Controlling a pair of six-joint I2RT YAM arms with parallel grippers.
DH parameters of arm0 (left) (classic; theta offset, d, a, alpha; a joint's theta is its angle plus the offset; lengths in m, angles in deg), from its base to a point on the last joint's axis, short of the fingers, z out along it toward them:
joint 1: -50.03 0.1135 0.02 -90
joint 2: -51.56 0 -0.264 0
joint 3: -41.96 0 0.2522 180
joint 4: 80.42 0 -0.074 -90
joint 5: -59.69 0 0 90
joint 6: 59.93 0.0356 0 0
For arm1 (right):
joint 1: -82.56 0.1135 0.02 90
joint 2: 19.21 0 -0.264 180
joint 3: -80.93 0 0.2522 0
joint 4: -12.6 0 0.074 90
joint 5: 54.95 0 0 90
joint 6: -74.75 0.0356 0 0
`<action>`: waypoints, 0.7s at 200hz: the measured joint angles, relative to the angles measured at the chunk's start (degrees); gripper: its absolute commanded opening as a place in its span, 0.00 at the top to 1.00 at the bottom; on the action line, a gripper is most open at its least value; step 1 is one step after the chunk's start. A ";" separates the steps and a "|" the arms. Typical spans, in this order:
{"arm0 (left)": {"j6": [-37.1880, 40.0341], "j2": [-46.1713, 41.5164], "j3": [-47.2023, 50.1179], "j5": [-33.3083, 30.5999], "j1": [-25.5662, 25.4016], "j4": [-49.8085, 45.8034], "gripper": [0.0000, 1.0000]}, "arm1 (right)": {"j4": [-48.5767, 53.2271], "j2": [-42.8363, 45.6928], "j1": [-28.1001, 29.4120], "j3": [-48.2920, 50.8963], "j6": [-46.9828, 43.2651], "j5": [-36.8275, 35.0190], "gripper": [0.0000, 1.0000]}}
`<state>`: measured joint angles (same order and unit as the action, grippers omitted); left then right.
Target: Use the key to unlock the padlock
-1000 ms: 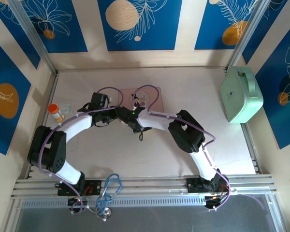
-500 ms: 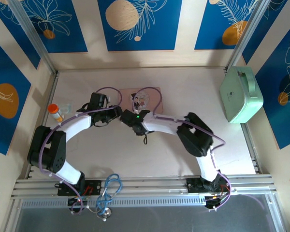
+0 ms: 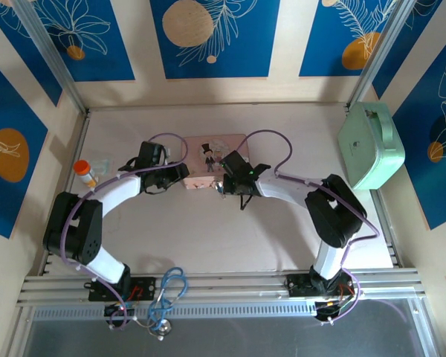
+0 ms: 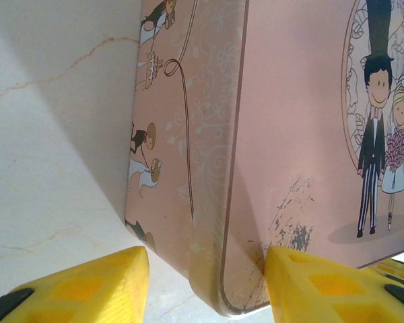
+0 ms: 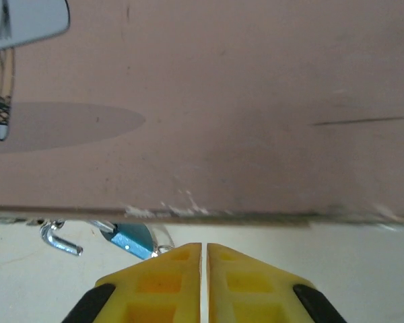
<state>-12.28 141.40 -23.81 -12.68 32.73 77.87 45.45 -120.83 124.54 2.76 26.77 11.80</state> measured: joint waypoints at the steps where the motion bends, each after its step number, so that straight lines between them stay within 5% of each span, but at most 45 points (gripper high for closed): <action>1: 0.00 0.00 -0.02 0.00 0.00 0.00 0.52 | -0.15 -0.15 0.00 0.00 0.02 0.09 0.90; 140: 0.44 0.39 -0.28 0.42 0.04 0.02 0.52 | -5.09 -5.03 1.92 -0.70 -2.03 0.83 0.90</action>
<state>-11.84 141.80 -24.09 -12.26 32.77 77.89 40.36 -125.86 126.46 2.07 24.74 12.63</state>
